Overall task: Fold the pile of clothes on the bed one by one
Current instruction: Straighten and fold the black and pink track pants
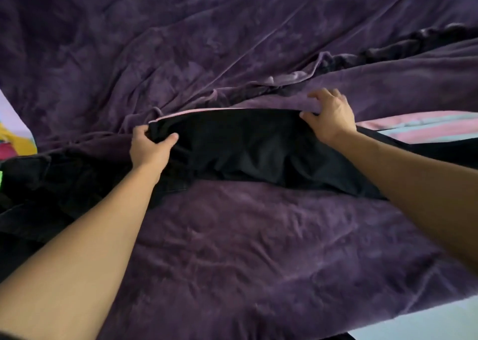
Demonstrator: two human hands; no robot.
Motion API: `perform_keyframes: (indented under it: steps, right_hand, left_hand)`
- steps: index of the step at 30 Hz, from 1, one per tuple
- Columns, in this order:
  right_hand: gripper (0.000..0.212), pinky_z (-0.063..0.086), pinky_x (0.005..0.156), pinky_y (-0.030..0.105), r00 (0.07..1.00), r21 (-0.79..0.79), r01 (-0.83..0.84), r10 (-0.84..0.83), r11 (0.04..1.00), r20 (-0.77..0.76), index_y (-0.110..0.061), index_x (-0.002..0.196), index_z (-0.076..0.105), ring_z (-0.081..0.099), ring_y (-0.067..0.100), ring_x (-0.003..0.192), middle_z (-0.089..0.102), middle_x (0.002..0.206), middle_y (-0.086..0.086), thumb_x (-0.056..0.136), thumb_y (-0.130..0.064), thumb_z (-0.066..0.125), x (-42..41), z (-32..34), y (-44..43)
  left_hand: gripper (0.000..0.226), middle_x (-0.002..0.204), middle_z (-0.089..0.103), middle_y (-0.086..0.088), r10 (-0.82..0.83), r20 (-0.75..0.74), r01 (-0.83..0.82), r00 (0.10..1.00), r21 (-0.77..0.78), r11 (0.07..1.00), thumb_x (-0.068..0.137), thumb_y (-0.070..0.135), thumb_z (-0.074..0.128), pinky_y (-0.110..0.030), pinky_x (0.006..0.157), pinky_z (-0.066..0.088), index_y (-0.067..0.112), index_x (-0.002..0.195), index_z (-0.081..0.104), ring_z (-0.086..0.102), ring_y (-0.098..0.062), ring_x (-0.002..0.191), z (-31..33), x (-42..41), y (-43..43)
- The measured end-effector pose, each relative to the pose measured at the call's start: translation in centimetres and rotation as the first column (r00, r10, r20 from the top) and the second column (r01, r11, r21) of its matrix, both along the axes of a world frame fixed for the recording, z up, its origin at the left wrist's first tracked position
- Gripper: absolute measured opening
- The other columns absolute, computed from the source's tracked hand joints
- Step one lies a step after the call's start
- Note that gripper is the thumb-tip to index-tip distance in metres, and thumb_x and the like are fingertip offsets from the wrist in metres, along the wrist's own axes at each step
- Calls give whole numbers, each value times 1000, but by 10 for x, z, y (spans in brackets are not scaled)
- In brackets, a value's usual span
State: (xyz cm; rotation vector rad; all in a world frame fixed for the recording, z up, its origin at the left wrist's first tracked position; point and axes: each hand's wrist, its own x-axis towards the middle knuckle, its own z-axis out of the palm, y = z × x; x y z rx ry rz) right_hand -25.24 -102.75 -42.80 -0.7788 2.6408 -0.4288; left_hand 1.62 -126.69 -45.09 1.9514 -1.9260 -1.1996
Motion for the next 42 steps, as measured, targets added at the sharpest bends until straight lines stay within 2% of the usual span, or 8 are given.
perform_keyframes:
  steps: [3,7,11,16,25,30,34,42]
  right_hand:
    - [26,45,81,42,978,-103,-156,140,982,-153,-13,110,63,50,36,104,57,109,14,86,-22,61,34,-9,12]
    - [42,48,85,45,940,1,-339,339,941,-46,-16,126,59,47,35,119,54,129,12,85,-24,63,89,-37,40]
    - [75,33,105,48,941,249,-333,303,909,152,-28,152,18,10,25,147,9,161,5,89,-40,56,104,-61,32]
    - [78,31,108,49,899,254,-374,281,892,337,-32,153,13,15,26,145,16,158,5,89,-40,57,100,-58,10]
    - [61,45,91,37,962,224,92,-144,970,230,-24,146,39,51,30,122,50,137,7,89,-30,59,60,17,173]
    - [57,48,92,39,890,272,279,-354,921,287,-22,140,47,57,30,115,58,128,10,86,-30,65,29,19,251]
    - [47,49,91,40,841,220,435,-481,873,248,-15,129,58,61,33,110,66,119,15,84,-23,68,-5,9,308]
    - [70,36,101,51,678,59,735,-731,676,-77,-19,136,42,38,35,129,44,139,13,77,-41,71,-179,8,406]
  left_hand:
    - [81,121,56,3,100,-52,-90,994,170,981,65,34,85,-26,84,46,19,134,44,57,-15,102,-8,-19,5]
    - [30,86,75,-5,158,-151,-75,976,449,890,65,15,85,-33,65,58,14,91,70,72,-22,76,-6,-27,12]
    - [25,75,73,-7,214,-141,-146,967,383,912,62,9,84,-32,55,56,11,80,67,71,-21,65,13,10,-9]
    - [24,92,71,-12,148,-126,-91,981,375,923,70,9,80,-38,69,56,12,89,67,70,-23,76,36,16,-9]
    - [32,94,70,-7,-172,-359,270,917,242,932,67,14,78,-32,69,57,16,96,63,67,-19,78,98,-126,153]
    - [31,90,66,14,-356,-407,526,841,459,716,76,41,75,-28,68,46,31,97,53,58,-13,87,87,-181,245]
    - [50,120,57,-1,-520,-149,527,841,448,722,86,42,62,-29,86,44,21,130,51,53,-21,104,52,-183,271]
    - [40,129,48,-7,-775,196,726,601,272,632,91,32,56,-31,82,46,21,130,52,57,-26,106,9,-216,346]
